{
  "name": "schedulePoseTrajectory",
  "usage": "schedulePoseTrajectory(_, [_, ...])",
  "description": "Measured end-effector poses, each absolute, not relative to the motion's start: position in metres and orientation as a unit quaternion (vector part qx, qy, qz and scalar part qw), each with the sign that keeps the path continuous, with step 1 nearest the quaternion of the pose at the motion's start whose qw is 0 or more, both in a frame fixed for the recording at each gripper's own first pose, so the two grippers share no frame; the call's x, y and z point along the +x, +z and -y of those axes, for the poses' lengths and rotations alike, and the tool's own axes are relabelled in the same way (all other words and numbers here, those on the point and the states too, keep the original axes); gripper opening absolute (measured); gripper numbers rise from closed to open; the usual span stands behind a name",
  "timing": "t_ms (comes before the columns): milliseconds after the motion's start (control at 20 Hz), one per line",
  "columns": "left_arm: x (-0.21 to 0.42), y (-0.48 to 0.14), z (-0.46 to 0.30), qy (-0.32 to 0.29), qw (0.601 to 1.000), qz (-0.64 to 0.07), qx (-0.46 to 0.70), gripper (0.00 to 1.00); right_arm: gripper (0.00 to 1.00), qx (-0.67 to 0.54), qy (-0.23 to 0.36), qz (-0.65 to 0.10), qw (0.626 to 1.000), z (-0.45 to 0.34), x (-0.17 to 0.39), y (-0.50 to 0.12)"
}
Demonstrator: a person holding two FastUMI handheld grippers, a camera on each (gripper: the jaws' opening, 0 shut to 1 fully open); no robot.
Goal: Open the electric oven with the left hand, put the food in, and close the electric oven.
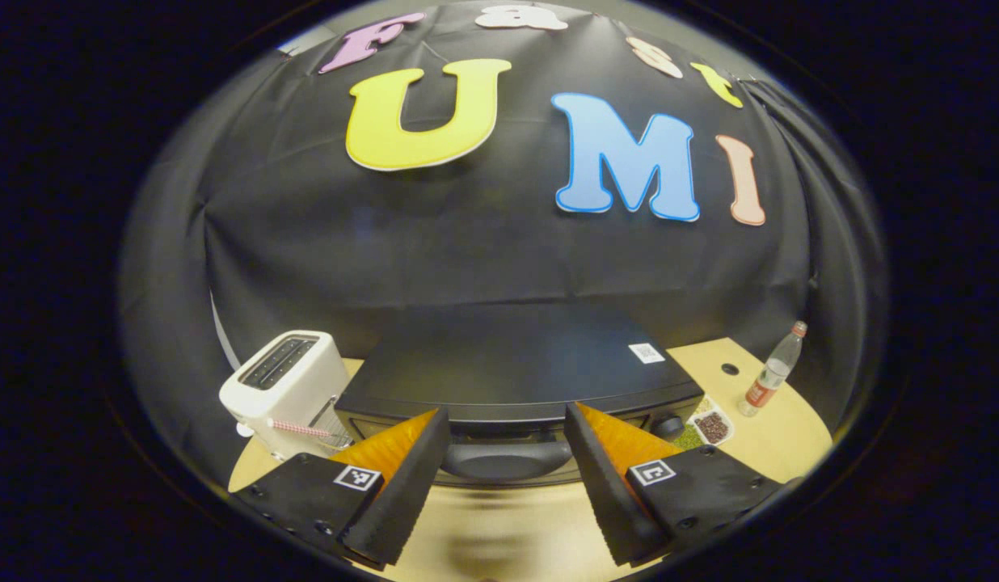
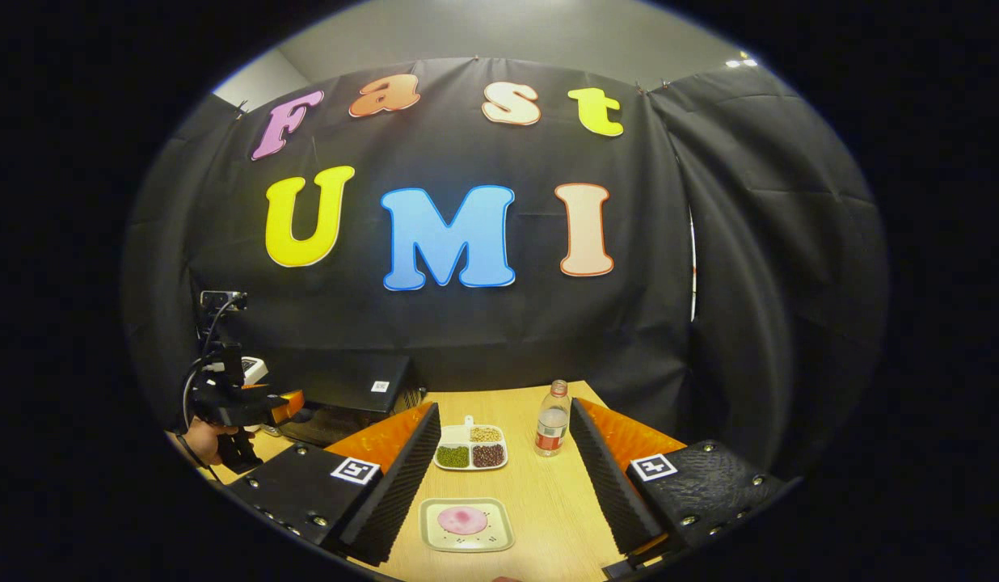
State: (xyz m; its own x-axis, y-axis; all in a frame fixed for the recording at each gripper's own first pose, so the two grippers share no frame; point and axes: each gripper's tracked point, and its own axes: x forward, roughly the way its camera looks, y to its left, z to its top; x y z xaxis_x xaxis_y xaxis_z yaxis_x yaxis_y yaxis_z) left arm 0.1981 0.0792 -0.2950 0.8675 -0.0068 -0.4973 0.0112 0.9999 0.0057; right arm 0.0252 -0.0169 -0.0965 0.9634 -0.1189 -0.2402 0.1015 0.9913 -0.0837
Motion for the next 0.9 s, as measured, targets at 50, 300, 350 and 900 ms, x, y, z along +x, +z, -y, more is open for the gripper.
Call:
schedulePoseTrajectory(50, [0.200,-0.302,-0.081,-0.002,0.964,-0.265,0.005,1.00,0.97,-0.035,-0.058,-0.125,0.990,0.018,0.025,-0.098])
schedulePoseTrajectory(300, [0.203,-0.315,-0.083,-0.003,0.962,-0.273,0.018,1.00,0.97,-0.038,-0.067,-0.133,0.988,0.018,0.023,-0.103])
schedulePoseTrajectory(350, [0.203,-0.315,-0.084,-0.001,0.962,-0.272,0.013,1.00,0.97,-0.037,-0.067,-0.134,0.988,0.018,0.023,-0.103])
schedulePoseTrajectory(900, [0.131,-0.333,-0.081,-0.006,0.959,-0.285,0.011,0.96,0.97,-0.035,-0.045,-0.128,0.990,0.001,0.024,-0.101])
